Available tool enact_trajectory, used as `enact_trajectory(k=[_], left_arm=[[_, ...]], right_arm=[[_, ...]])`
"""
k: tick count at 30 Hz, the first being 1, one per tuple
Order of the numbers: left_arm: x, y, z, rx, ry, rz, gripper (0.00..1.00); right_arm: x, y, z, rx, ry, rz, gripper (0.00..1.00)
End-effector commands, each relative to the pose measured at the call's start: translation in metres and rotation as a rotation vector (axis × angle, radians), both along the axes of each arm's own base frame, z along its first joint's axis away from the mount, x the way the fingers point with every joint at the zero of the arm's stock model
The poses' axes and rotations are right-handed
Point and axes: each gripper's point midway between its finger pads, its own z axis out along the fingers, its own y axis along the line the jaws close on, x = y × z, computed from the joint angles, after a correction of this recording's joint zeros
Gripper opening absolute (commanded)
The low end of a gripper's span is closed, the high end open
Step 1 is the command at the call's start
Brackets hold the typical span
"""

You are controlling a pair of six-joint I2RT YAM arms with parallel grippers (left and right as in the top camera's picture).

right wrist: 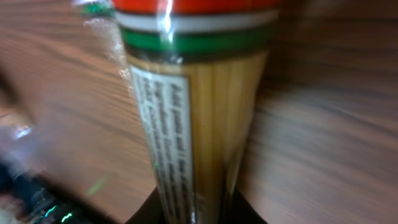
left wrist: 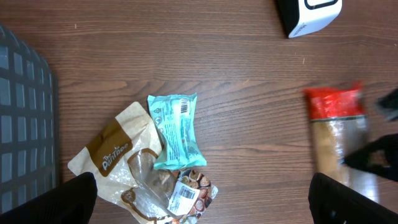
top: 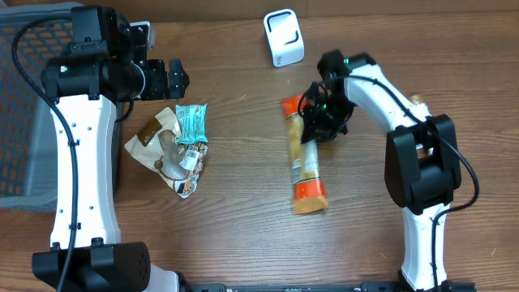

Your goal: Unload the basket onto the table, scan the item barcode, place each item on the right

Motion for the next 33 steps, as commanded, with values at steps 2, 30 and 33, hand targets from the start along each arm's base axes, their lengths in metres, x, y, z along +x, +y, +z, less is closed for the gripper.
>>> enact_trajectory(k=[2, 30, 33], left_arm=[[0.002, -0.002, 0.006, 0.0, -0.018, -0.001, 1.0], [0.002, -0.002, 0.006, 0.0, -0.018, -0.001, 1.0], [0.002, -0.002, 0.006, 0.0, -0.018, -0.001, 1.0]], right_arm=[[0.017, -0.026, 0.07, -0.407, -0.274, -0.063, 0.04], [0.006, 0.023, 0.0, -0.181, -0.107, 0.153, 0.85], [0.012, 0.013, 0.007, -0.03, -0.064, 0.14, 0.85]])
